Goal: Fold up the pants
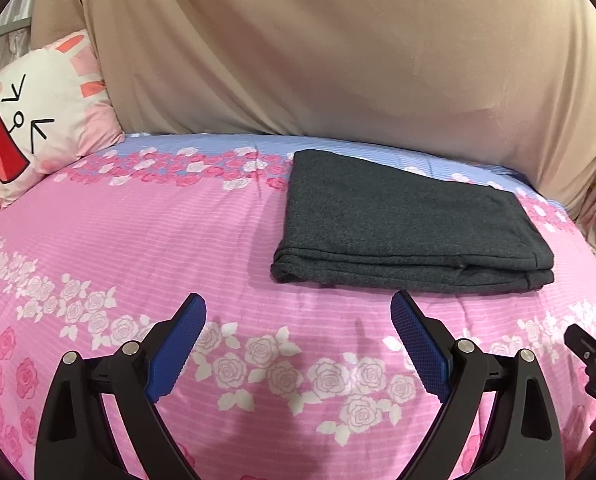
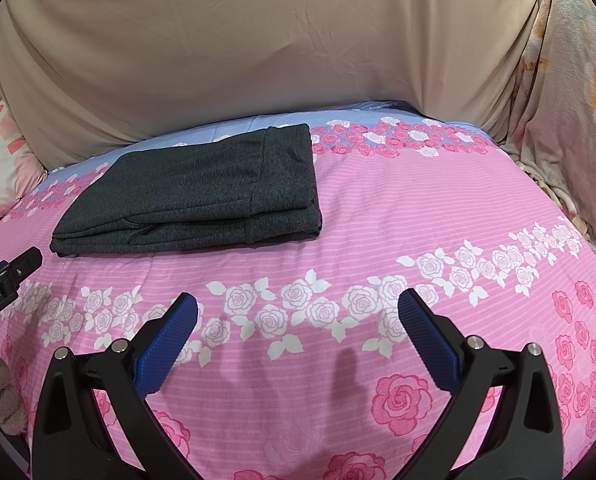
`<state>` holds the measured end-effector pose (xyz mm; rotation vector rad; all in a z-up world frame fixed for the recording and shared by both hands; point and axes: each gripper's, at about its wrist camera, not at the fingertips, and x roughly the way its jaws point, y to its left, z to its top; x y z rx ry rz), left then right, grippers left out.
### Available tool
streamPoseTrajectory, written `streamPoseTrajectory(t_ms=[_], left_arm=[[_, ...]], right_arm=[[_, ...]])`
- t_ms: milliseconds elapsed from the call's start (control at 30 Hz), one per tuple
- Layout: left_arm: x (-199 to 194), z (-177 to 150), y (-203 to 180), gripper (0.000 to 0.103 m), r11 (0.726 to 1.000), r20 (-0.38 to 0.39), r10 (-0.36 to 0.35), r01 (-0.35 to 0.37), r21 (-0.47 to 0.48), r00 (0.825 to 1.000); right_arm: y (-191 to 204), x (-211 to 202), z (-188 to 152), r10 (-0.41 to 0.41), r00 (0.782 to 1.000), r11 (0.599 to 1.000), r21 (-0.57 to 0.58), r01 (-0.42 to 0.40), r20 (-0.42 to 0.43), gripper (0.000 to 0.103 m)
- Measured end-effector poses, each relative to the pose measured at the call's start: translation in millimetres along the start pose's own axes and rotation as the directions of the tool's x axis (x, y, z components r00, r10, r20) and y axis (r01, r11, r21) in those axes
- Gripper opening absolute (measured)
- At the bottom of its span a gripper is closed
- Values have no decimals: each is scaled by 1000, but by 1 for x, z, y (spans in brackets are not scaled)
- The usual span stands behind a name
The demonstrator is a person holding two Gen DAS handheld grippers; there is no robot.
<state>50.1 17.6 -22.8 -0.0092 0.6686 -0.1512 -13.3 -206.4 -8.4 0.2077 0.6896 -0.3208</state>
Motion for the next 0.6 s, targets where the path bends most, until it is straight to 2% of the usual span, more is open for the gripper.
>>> streamPoseTrajectory(t_ms=[200,367,600], left_arm=[[-2,0,-2,91,1000,16,6,-6,13,1000],[-11,-2,-12,90,997,61,41,-45,56,997],[-11,-2,-16,90,996,61,35,-40,77,998]], right_arm=[[1,0,-1,-3,1000,1000,2,3,-3,98],[0,1,-1,-3,1000,1000,0,3,-2,98],[0,0,-4,-2,1000,1000,-1,2,-1,98]])
